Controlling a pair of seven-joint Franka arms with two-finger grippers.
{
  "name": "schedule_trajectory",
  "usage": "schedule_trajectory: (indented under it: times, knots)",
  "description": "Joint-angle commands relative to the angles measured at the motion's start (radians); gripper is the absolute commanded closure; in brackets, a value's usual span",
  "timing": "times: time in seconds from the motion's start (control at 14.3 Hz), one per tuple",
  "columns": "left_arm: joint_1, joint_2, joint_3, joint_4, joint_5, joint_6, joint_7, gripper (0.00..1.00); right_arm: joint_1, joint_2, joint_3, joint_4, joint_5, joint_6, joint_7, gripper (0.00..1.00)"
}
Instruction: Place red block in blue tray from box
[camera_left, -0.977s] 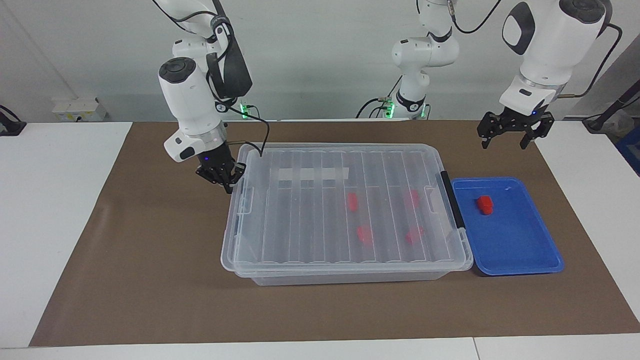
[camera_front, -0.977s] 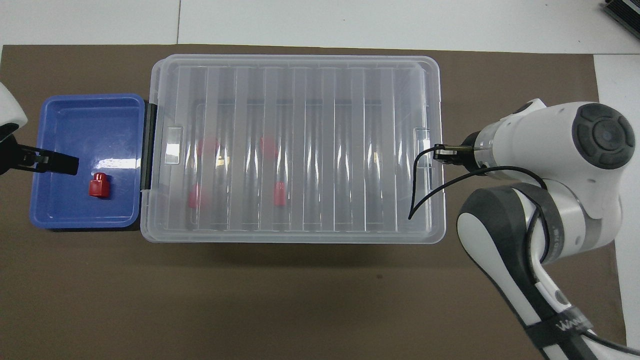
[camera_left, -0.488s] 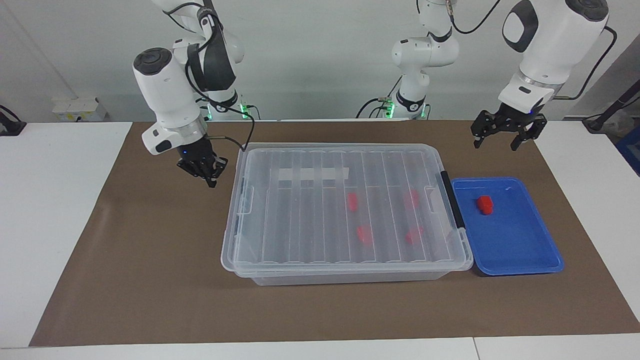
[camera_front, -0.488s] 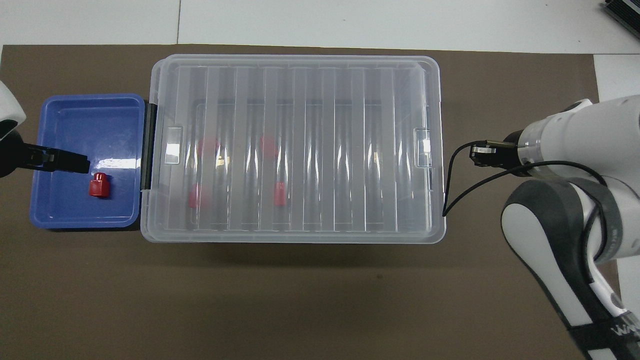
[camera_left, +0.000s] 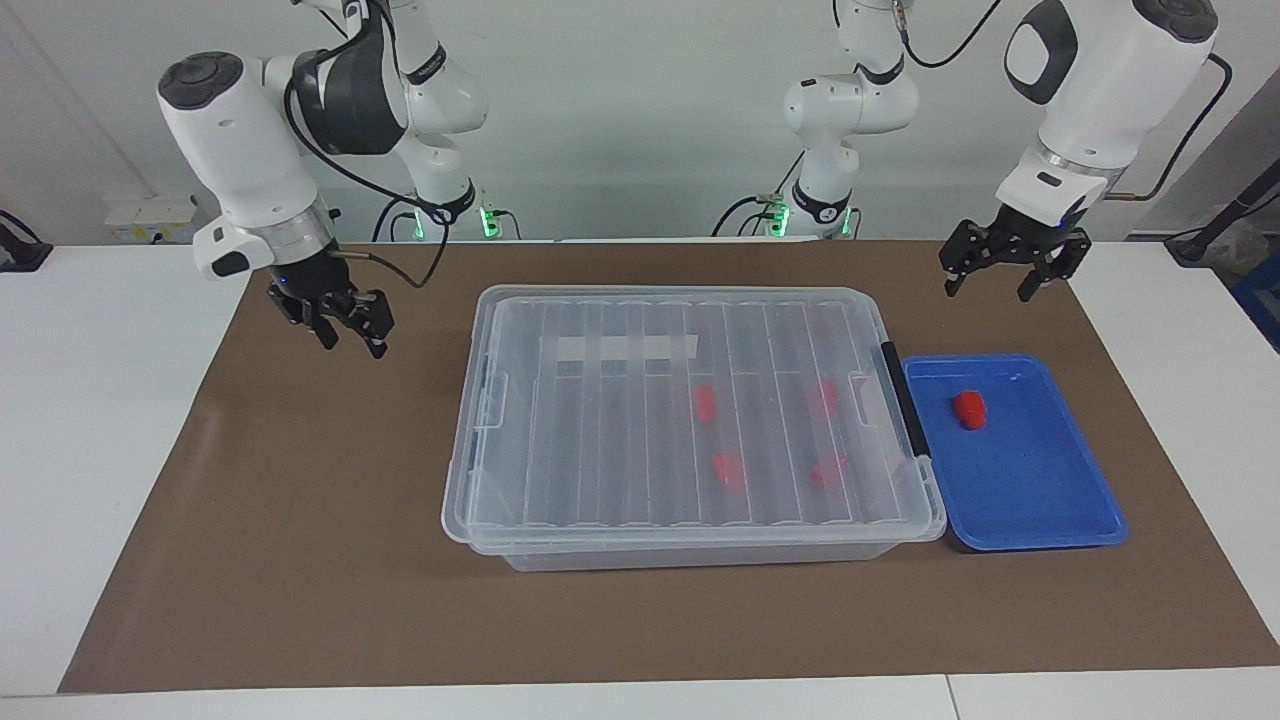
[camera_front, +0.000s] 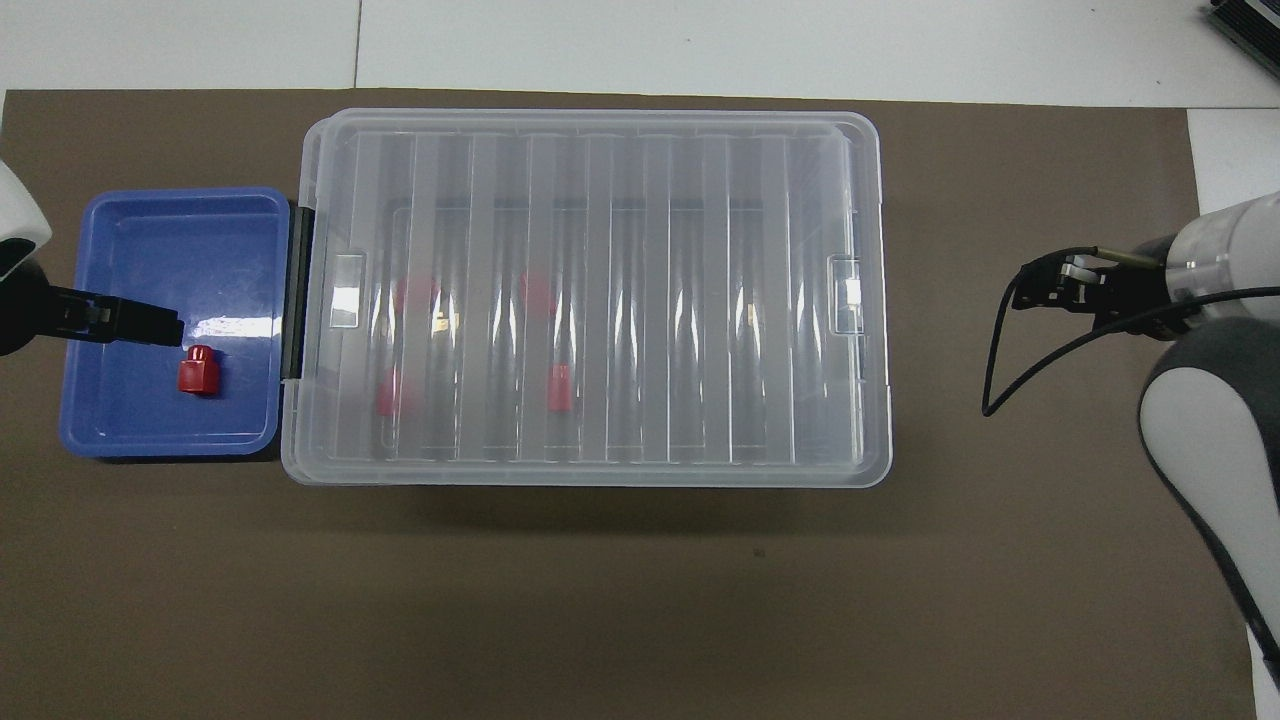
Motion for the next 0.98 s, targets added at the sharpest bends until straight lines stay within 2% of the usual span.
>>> schedule_trajectory:
  times: [0.0, 0.14, 0.21, 0.63, 0.91]
  knots:
    - [-0.009, -0.028, 0.004, -0.029, -0.014, 0.015, -0.001, 0.0, -0.013, 0.034, 0.009, 0.154, -0.025, -0.156, -0.012, 0.0]
    - [-0.008, -0.028, 0.004, -0.031, -0.014, 0.015, 0.003, 0.0, -0.01, 0.057, 0.011, 0.257, -0.025, -0.281, -0.015, 0.0]
    - [-0.008, -0.028, 0.004, -0.029, -0.014, 0.013, 0.001, 0.0, -0.004, 0.061, 0.011, 0.273, -0.027, -0.295, -0.024, 0.0]
    - [-0.008, -0.027, 0.006, -0.029, -0.012, 0.015, 0.001, 0.0, -0.001, 0.013, 0.011, 0.198, -0.031, -0.306, -0.165, 0.0]
    - [0.002, -0.028, 0.006, -0.043, -0.012, 0.061, -0.002, 0.0, 0.007, -0.002, 0.011, 0.17, -0.03, -0.307, -0.161, 0.0]
